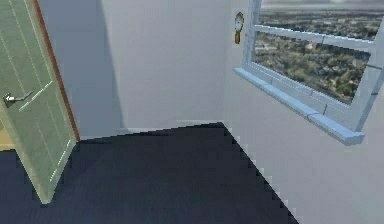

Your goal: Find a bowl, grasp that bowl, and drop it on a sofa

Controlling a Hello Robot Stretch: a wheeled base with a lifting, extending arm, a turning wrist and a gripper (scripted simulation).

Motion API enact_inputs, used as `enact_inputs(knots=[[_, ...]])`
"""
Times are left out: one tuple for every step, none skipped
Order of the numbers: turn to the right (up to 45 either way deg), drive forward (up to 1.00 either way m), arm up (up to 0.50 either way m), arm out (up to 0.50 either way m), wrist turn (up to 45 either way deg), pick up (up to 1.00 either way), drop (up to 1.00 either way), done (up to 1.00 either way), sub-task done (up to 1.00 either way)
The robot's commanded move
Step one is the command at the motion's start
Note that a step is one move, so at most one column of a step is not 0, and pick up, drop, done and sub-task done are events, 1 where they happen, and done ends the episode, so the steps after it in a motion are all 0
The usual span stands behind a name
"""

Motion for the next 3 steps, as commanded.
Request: enact_inputs(knots=[[0.0,0.00,0.00,0.00,0.0,1.00,0.00,0.00,0.00],[0.0,0.00,0.08,0.00,0.0,0.00,0.00,0.00,0.00],[0.0,0.00,0.00,0.00,-45.0,0.00,0.00,0.00,0.00]])
